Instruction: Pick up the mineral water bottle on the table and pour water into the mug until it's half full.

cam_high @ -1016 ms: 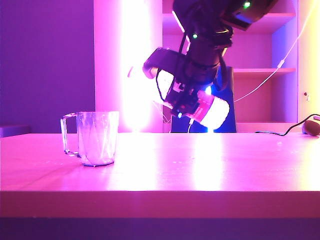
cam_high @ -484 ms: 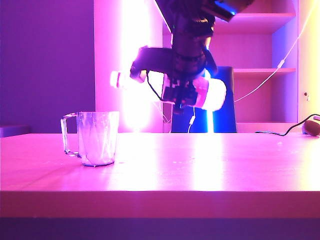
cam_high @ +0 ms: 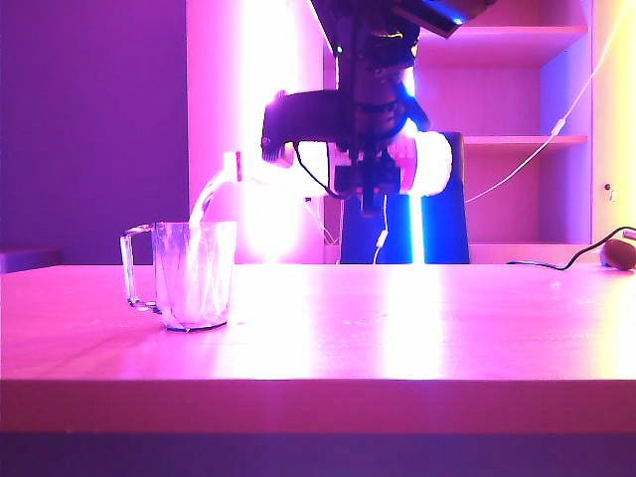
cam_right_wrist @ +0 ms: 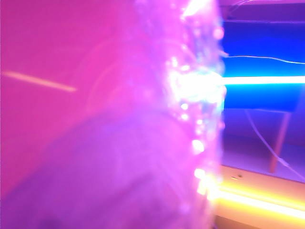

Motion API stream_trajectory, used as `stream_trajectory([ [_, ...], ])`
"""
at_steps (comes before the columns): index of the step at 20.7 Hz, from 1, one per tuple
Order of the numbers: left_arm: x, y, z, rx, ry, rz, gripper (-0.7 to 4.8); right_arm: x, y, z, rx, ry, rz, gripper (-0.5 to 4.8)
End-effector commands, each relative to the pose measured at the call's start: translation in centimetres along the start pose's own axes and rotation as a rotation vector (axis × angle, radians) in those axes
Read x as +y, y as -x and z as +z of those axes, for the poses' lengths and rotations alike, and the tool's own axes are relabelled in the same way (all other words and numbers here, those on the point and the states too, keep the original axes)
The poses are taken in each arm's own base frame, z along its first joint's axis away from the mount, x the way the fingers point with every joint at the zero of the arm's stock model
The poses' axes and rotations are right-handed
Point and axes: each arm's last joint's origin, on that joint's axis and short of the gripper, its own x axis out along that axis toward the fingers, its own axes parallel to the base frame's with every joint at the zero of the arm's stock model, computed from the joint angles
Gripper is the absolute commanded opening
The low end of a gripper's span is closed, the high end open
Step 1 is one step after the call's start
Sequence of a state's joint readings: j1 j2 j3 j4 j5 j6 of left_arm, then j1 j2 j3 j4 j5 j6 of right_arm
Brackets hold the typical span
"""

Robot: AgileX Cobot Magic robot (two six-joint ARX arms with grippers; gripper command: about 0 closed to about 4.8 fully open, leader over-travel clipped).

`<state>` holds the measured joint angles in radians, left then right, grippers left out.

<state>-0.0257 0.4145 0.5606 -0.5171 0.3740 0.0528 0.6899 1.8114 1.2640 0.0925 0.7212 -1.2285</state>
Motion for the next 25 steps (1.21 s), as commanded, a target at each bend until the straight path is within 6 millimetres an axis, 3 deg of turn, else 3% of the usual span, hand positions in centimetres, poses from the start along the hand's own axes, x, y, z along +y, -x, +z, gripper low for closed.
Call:
stream_trajectory([
  [1, -0.02, 0.08, 0.15, -0.009, -0.007, 0.001, -0.05, -1.59, 0.39, 0.26, -0.008, -0.012, -0.092, 2.56],
  [25, -0.02, 0.08, 0.08, -0.002, -0.004, 0.001, -0.05, -1.56, 0.61, 0.31, 0.056, 0.073, -0.109, 2.56],
])
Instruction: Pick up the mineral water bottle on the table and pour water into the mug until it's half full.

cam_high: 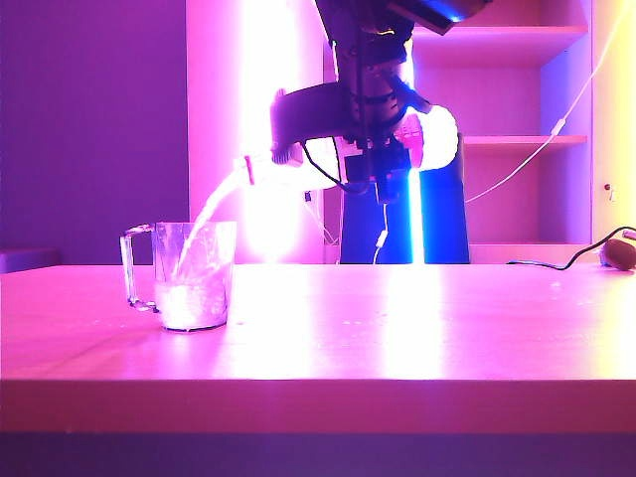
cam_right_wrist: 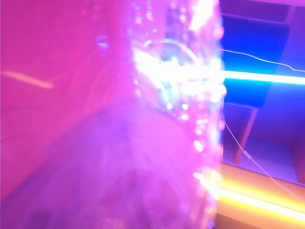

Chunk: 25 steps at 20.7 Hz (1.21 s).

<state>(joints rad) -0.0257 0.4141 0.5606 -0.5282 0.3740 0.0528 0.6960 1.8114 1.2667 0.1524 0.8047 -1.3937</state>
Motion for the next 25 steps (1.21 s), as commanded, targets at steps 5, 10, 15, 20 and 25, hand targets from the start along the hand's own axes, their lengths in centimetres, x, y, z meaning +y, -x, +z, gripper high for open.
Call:
stream_trajectory([
  [5, 0.0, 0.1, 0.2, -0.014, -0.008, 0.001, -0.05, -0.1, 0.3, 0.0, -0.040, -0.314, 0.043, 2.55],
  [10, 0.0, 0.1, 0.2, -0.016, -0.009, 0.002, -0.05, 1.3, -0.1, -0.3, -0.098, -0.844, 0.216, 2.56],
  [15, 0.0, 0.1, 0.2, -0.013, -0.005, 0.001, -0.05, 4.8, -2.8, -4.1, -0.118, -1.391, 0.170, 2.55],
  [20, 0.0, 0.1, 0.2, -0.014, -0.005, 0.001, -0.05, 8.9, -3.7, -9.3, -0.193, -1.643, 0.077, 2.52],
  [25, 0.0, 0.1, 0.2, -0.014, -0.005, 0.000, -0.05, 11.7, -3.5, -13.5, -0.202, -1.780, 0.013, 2.52],
])
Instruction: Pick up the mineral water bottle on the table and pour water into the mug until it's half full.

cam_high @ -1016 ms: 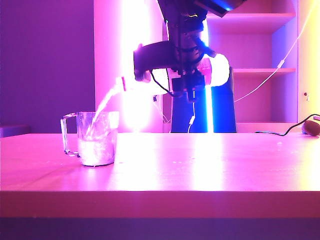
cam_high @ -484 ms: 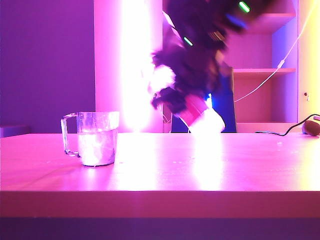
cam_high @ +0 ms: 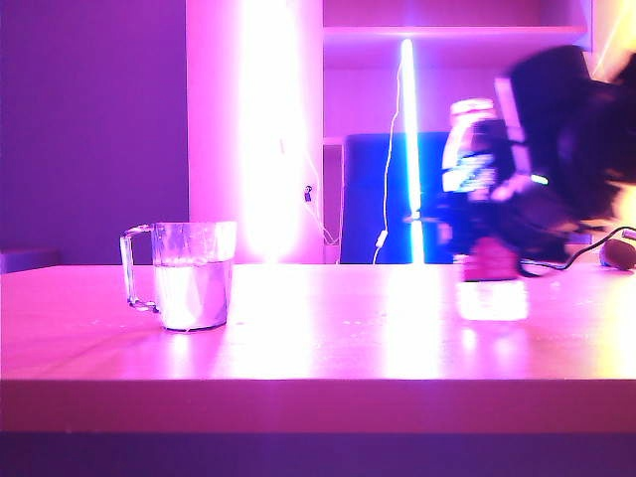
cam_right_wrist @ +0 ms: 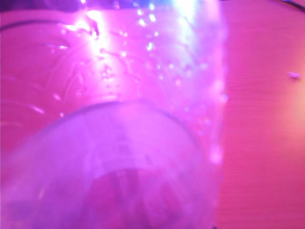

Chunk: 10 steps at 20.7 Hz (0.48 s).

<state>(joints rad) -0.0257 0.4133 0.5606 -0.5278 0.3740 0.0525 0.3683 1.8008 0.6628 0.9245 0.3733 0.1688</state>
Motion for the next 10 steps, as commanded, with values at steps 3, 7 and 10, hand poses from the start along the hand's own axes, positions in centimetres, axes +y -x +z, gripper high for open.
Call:
stream_trajectory([
  [3, 0.0, 0.1, 0.2, -0.013, -0.005, 0.000, -0.05, -1.9, 0.4, -0.5, 0.000, -0.032, 0.095, 3.84],
  [7, 0.0, 0.1, 0.2, -0.015, -0.006, 0.006, -0.05, -1.8, 0.6, -0.4, 0.015, -0.030, 0.158, 4.79],
  [10, 0.3, 0.2, 0.7, -0.065, -0.019, 0.124, -0.05, -2.2, 1.8, -0.1, 0.051, -0.018, 0.146, 4.79],
])
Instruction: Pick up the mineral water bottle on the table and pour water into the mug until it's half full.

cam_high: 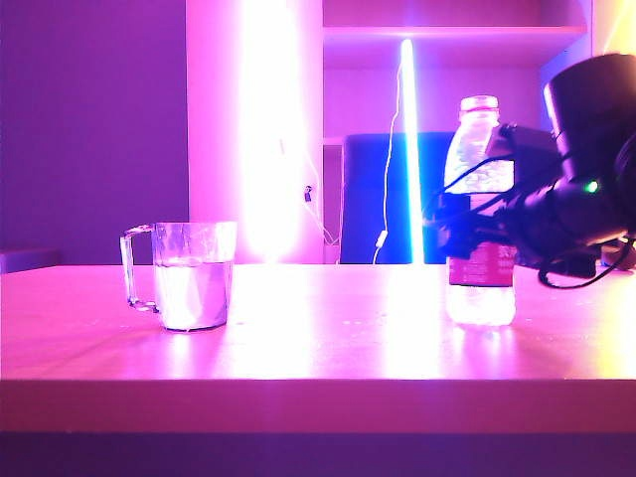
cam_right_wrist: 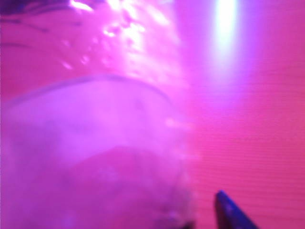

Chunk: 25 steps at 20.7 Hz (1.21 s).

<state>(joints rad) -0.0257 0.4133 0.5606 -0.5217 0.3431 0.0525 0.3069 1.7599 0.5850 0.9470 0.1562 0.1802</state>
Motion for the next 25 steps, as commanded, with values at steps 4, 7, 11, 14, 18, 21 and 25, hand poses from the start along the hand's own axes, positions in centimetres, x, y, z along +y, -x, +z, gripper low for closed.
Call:
stream_trajectory([
  [4, 0.2, 1.7, 2.0, -0.263, -0.059, 0.253, -0.05, -0.5, 3.8, 0.7, -0.001, 0.001, -0.001, 4.79],
  [7, 0.0, 3.3, 2.2, -0.422, -0.066, 0.369, -0.05, -0.8, 6.3, 0.9, -0.002, 0.000, 0.002, 4.79],
  [11, -0.3, 4.0, -0.2, -0.500, -0.052, 0.376, -0.05, -1.3, 10.0, 1.7, -0.020, -0.007, 0.006, 4.79],
  [14, -0.1, 3.1, -2.6, -0.531, 0.036, 0.366, -0.05, -1.4, 12.8, 3.4, -0.039, -0.010, 0.009, 4.79],
  [18, 0.5, 1.0, -4.8, -0.459, 0.070, 0.368, -0.05, -1.7, 17.1, 5.4, -0.132, -0.026, 0.029, 3.71],
  [21, 0.9, -0.4, -6.3, -0.436, 0.069, 0.336, -0.05, -1.8, 20.6, 6.1, -0.203, -0.030, 0.119, 0.41],
  [25, 1.2, -2.4, -8.8, -0.410, 0.073, 0.247, -0.05, -2.2, 24.7, 5.4, -0.248, -0.023, 0.249, -0.06],
])
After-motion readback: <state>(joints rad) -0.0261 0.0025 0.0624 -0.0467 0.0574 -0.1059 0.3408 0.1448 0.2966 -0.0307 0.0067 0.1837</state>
